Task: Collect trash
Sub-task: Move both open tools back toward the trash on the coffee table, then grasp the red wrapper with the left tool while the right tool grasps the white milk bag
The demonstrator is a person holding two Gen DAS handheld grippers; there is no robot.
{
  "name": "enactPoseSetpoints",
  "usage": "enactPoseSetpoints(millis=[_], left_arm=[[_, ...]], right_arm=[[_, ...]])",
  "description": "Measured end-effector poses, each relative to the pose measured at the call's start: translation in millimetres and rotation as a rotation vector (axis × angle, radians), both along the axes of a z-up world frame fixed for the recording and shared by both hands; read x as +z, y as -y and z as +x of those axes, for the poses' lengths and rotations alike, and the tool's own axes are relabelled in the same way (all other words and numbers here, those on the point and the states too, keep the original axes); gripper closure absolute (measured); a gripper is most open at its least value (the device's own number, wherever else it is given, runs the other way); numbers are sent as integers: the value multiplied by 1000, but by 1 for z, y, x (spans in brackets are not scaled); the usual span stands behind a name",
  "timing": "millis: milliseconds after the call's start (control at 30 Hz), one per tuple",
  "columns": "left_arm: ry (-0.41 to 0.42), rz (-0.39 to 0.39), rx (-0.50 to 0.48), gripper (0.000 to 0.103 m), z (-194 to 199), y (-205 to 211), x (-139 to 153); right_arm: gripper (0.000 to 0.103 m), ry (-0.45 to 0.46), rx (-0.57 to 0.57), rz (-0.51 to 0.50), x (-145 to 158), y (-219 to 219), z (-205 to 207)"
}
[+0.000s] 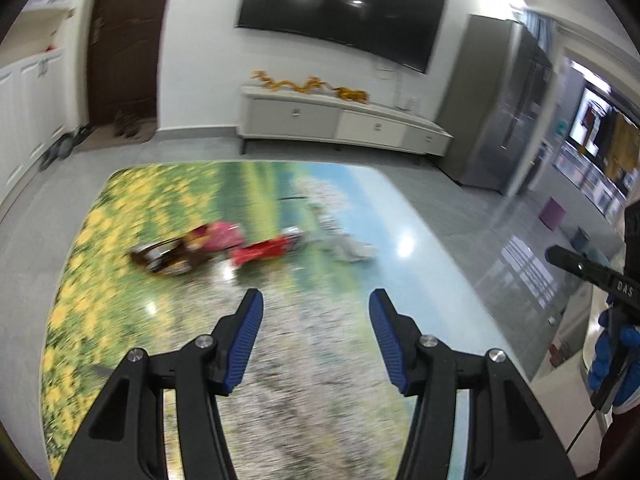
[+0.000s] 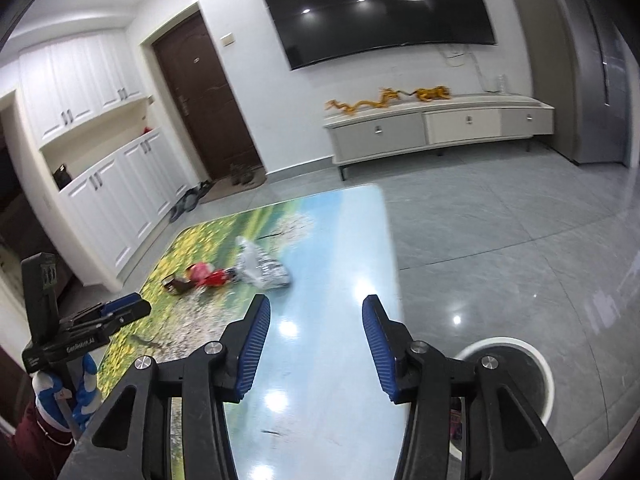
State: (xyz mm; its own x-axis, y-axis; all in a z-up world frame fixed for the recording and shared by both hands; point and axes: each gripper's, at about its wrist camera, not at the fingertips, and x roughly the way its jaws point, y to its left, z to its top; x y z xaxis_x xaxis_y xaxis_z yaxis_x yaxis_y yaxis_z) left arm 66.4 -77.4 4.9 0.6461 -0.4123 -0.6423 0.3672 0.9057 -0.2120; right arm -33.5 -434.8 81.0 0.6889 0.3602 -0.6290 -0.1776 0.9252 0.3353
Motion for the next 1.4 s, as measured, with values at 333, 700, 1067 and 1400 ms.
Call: enactPoseSetpoints(millis=[333, 700, 1067, 1400], left_arm=[[-19, 55, 33, 50, 28, -34, -20], [-72, 126, -25, 50, 92, -2, -53], [-110, 161, -28, 51, 146, 17, -85], [-117, 176, -55, 60, 172, 25, -98]], right_arm=[[57, -53, 114, 11, -30, -50, 24], [56, -79, 194, 28, -53, -78, 68], [51, -67, 296, -21, -74, -123, 116], [51, -94, 321, -30, -103, -137, 145]])
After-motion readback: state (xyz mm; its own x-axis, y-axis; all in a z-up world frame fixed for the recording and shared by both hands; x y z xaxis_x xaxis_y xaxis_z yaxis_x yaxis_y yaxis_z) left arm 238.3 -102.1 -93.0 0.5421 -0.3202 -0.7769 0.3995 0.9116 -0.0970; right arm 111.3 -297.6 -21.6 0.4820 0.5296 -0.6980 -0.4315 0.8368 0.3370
